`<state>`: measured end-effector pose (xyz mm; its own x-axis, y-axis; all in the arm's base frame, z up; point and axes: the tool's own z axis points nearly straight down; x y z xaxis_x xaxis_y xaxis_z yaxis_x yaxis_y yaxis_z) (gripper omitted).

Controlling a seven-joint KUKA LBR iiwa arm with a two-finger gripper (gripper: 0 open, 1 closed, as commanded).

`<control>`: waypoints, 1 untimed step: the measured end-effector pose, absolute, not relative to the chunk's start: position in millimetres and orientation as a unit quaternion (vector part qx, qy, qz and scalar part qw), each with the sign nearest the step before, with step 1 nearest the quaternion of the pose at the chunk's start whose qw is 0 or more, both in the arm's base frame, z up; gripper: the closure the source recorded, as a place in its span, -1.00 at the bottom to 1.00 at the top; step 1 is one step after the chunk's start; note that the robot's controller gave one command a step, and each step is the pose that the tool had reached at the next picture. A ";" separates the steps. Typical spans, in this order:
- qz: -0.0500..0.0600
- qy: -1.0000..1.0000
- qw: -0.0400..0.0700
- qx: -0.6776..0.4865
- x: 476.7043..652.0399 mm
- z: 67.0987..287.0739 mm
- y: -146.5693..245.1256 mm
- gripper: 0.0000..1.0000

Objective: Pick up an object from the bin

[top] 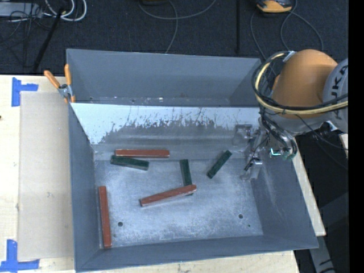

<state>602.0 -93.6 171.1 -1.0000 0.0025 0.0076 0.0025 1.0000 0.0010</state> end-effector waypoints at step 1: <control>-0.001 -1.000 0.004 0.017 602.4 71.2 -53.1 -1.00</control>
Offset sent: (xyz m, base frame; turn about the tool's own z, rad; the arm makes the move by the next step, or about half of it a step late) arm 0.0026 0.0383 -0.0946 -0.0346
